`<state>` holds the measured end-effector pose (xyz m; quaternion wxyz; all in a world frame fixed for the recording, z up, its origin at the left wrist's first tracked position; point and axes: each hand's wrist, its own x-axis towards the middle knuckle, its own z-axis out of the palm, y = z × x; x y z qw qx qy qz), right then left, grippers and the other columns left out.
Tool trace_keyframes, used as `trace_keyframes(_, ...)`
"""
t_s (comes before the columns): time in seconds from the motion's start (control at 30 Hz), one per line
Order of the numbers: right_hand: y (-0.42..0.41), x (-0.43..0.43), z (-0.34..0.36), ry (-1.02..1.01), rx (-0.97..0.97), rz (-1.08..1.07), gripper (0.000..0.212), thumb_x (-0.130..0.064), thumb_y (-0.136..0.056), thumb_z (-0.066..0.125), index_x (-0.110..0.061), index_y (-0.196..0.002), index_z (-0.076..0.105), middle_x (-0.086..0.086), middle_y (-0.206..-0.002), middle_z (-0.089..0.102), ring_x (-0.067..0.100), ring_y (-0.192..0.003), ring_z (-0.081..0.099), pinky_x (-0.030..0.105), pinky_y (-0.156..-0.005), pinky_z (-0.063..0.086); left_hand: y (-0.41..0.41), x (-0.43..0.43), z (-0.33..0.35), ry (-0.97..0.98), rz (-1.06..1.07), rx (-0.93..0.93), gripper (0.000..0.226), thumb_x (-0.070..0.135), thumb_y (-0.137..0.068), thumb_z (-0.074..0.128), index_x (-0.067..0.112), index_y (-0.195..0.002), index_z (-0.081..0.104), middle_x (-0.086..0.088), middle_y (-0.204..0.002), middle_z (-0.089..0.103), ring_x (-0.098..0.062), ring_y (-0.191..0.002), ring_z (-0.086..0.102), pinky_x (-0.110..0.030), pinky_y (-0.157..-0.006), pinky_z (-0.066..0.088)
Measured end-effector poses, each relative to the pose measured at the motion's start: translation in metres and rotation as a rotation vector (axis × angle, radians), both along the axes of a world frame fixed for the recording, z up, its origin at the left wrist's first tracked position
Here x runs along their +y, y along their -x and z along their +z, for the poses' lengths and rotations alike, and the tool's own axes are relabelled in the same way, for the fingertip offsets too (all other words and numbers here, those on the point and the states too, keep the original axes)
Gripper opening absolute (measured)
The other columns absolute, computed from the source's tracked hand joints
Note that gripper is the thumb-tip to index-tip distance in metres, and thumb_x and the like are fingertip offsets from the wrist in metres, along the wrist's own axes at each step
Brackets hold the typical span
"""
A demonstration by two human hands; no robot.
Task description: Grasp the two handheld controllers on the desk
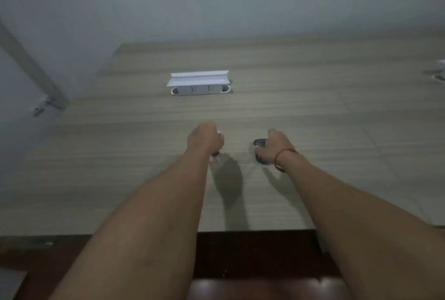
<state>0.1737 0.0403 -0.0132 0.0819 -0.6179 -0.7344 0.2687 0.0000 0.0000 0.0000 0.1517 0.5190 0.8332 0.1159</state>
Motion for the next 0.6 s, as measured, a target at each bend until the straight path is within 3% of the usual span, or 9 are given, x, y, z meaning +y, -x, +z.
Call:
trace_keyframes(0.13,-0.005,-0.009,-0.054,-0.002,0.03,-0.072,0.077,-0.04,-0.074,0.074,-0.004,-0.132,0.037,0.016,-0.134,0.045,0.034,-0.122,0.046,0.043,-0.099,0.04,0.003,-0.006,-0.057,0.083,0.026,0.043,0.033,0.032,-0.089,0.053,0.017,-0.118,0.054,-0.016,-0.12,0.06,-0.036,-0.111,0.058,-0.036,-0.084,0.046)
trace_keyframes(0.23,-0.001,-0.007,-0.09,-0.045,0.122,-0.141,0.102,-0.044,-0.069,0.078,-0.003,-0.142,0.019,0.017,-0.146,0.033,0.032,-0.134,0.034,0.042,-0.107,0.031,0.006,-0.003,-0.097,0.05,0.173,0.039,0.05,0.044,-0.09,0.052,0.007,-0.124,0.055,-0.017,-0.129,0.054,-0.035,-0.121,0.052,-0.039,-0.095,0.044)
trace_keyframes(0.3,0.004,-0.005,-0.11,-0.102,0.182,-0.209,0.106,-0.043,-0.068,0.079,-0.004,-0.144,0.016,0.017,-0.146,0.033,0.032,-0.134,0.033,0.042,-0.108,0.03,0.007,0.0,-0.119,-0.053,0.227,0.044,0.054,0.048,-0.089,0.052,0.005,-0.122,0.055,-0.018,-0.128,0.053,-0.036,-0.121,0.05,-0.04,-0.095,0.043)
trace_keyframes(0.47,0.015,0.005,-0.143,-0.338,0.242,-0.353,0.081,-0.044,-0.073,0.074,-0.006,-0.133,0.034,0.016,-0.129,0.052,0.032,-0.121,0.047,0.042,-0.103,0.033,0.003,0.015,-0.15,-0.268,0.34,0.088,0.067,0.062,-0.085,0.05,0.003,-0.118,0.055,-0.017,-0.123,0.055,-0.035,-0.116,0.052,-0.042,-0.092,0.042)
trace_keyframes(0.6,0.019,0.013,-0.158,-0.431,0.314,-0.3,0.059,-0.041,-0.078,0.069,-0.006,-0.121,0.046,0.015,-0.12,0.059,0.033,-0.111,0.054,0.04,-0.099,0.039,-0.003,0.025,-0.169,-0.409,0.382,0.137,0.061,0.055,-0.087,0.052,0.004,-0.121,0.052,-0.017,-0.127,0.054,-0.035,-0.118,0.05,-0.042,-0.099,0.036)
